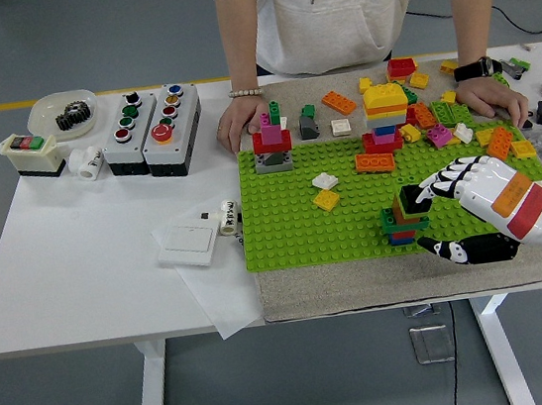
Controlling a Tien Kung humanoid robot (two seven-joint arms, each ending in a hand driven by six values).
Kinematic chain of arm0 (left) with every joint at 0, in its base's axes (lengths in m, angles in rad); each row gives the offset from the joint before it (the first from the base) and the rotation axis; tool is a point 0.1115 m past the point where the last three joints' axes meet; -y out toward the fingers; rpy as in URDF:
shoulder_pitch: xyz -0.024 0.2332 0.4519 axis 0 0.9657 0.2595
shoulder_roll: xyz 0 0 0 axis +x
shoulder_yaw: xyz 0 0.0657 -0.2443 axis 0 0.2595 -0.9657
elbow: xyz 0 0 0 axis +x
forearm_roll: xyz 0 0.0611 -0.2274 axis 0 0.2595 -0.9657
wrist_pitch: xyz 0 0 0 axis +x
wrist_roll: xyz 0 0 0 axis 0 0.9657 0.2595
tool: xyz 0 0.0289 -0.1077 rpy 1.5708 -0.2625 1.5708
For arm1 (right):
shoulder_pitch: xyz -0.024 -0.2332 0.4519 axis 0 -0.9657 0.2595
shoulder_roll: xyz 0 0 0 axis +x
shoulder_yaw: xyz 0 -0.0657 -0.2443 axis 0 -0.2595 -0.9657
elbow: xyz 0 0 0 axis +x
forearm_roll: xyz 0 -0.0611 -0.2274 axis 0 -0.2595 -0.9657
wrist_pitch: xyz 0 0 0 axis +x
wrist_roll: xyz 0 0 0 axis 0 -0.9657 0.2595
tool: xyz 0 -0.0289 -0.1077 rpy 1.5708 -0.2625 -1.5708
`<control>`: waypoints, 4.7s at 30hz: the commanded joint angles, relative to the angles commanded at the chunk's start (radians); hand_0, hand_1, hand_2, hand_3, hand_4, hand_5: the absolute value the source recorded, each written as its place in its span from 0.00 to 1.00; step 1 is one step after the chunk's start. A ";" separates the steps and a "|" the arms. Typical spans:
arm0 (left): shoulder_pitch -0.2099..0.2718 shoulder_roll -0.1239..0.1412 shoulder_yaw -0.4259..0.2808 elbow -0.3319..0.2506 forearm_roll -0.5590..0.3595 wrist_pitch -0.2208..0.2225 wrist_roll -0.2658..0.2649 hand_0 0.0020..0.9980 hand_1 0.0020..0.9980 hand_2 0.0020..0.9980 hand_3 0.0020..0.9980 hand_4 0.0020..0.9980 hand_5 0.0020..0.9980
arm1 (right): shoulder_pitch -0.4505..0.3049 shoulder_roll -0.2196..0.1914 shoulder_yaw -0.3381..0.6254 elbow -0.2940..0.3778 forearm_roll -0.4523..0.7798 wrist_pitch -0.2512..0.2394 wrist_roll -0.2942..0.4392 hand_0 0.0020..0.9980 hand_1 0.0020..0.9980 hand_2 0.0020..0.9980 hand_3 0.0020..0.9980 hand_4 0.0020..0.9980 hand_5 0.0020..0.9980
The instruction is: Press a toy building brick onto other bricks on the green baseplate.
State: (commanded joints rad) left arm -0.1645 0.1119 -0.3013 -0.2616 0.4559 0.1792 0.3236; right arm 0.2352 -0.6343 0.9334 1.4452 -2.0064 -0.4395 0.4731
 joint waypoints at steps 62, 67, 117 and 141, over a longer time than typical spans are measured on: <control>0.002 0.002 0.001 0.001 0.005 -0.004 0.007 0.49 0.57 0.66 0.62 0.66 0.74 | 0.035 0.011 -0.059 -0.026 0.029 0.008 -0.001 0.54 0.56 0.64 0.57 0.76 0.38; 0.003 0.002 0.001 0.002 0.006 -0.005 0.007 0.49 0.57 0.66 0.62 0.66 0.74 | 0.038 0.014 -0.057 -0.023 0.035 0.002 0.001 0.54 0.56 0.64 0.57 0.76 0.38; -0.004 0.003 0.010 0.004 -0.005 -0.005 0.001 0.49 0.56 0.65 0.62 0.66 0.74 | 0.072 0.025 -0.067 -0.039 0.067 -0.006 0.004 0.54 0.57 0.65 0.57 0.76 0.38; 0.002 0.001 0.002 0.004 0.007 -0.005 0.006 0.49 0.57 0.65 0.62 0.66 0.74 | 0.063 0.029 -0.077 -0.052 0.066 -0.001 0.002 0.54 0.57 0.65 0.58 0.77 0.38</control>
State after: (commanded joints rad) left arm -0.1621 0.1126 -0.2998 -0.2576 0.4627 0.1743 0.3300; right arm 0.2986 -0.6056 0.8561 1.3929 -1.9406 -0.4401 0.4755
